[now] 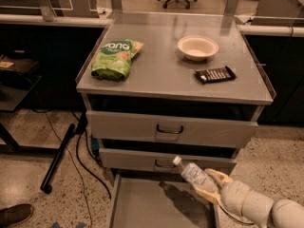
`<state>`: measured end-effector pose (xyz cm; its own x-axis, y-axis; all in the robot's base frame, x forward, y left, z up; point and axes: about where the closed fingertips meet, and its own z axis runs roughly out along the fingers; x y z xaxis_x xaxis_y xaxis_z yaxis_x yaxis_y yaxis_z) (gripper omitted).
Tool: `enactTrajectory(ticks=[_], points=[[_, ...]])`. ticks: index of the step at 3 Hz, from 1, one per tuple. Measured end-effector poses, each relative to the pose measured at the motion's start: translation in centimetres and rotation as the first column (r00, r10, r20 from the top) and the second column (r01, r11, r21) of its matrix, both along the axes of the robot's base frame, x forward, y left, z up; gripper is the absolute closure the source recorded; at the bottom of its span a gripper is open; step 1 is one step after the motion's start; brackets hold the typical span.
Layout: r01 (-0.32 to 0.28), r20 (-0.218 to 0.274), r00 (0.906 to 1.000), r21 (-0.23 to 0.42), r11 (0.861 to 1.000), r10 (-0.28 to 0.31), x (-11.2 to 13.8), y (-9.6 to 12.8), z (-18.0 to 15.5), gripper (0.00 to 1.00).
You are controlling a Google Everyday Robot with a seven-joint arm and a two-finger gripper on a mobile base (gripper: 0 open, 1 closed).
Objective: Pick blue plastic bottle from bottom drawer and place on counter
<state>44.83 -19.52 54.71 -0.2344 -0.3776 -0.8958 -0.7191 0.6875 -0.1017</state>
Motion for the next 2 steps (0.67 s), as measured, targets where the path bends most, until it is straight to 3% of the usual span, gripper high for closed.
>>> enactTrajectory(ticks=[1, 2], points=[[0.045, 0.114, 0.9923, 0.046, 0.998, -0.05, 1.9, -0.6, 4.3, 1.0], [0.095, 0.217, 0.9702, 0.07, 0.993, -0.108, 2.9, -2.3, 8.3, 1.0]])
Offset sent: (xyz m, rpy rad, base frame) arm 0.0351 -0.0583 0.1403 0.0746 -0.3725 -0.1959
